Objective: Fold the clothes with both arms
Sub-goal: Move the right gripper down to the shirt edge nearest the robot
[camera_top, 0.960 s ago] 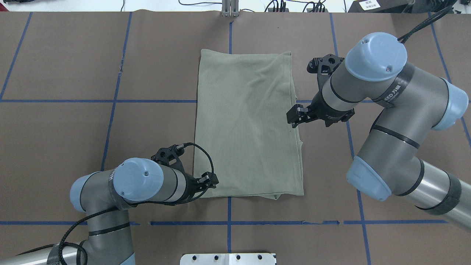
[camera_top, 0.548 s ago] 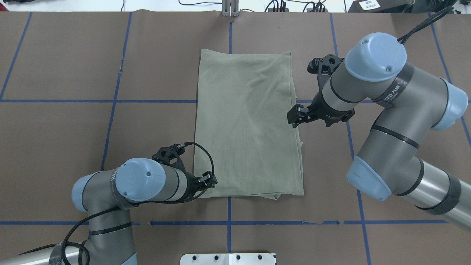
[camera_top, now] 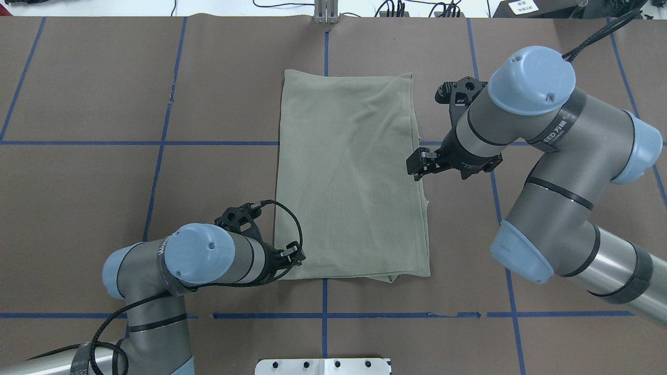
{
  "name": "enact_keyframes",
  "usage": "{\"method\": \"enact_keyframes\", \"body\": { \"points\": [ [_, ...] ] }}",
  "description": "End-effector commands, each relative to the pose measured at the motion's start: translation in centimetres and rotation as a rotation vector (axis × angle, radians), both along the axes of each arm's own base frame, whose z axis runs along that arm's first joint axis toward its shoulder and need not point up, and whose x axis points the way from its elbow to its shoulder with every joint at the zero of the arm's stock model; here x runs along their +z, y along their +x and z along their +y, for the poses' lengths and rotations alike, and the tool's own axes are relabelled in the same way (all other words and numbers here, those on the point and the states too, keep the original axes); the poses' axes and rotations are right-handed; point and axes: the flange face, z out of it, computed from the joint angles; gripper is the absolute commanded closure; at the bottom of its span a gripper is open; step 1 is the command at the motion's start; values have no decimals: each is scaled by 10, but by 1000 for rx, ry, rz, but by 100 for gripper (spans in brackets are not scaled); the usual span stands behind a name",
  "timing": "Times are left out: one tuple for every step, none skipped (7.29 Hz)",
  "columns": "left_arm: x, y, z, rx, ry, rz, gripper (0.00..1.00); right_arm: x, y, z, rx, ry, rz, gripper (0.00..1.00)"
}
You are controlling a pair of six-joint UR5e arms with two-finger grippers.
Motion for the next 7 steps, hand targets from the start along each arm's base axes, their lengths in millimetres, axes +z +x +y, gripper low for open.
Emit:
{"method": "enact_keyframes", "body": {
  "points": [
    [-1, 0, 0, 2, 1, 2, 51, -1, 0, 0, 0, 1, -1, 0],
    [-3, 2, 2, 4, 1, 3, 75, -1, 0, 0, 0, 1, -1, 0],
    [-4, 2, 3, 3, 8, 2, 88, -3, 1, 1, 1, 3, -5, 0],
    [-6, 2, 3, 3, 9, 5, 100, -3, 1, 1, 5, -4, -6, 0],
    [-9, 0, 4, 5, 11, 5, 100, -3, 1, 1, 9, -5, -6, 0],
    [-10, -1, 4, 11, 15, 6, 100, -4, -1, 5, 20, -25, -9, 0],
    [-11, -1, 5, 16, 15, 8, 100, -4, -17, 18, 40, -77, -9, 0]
  ]
}}
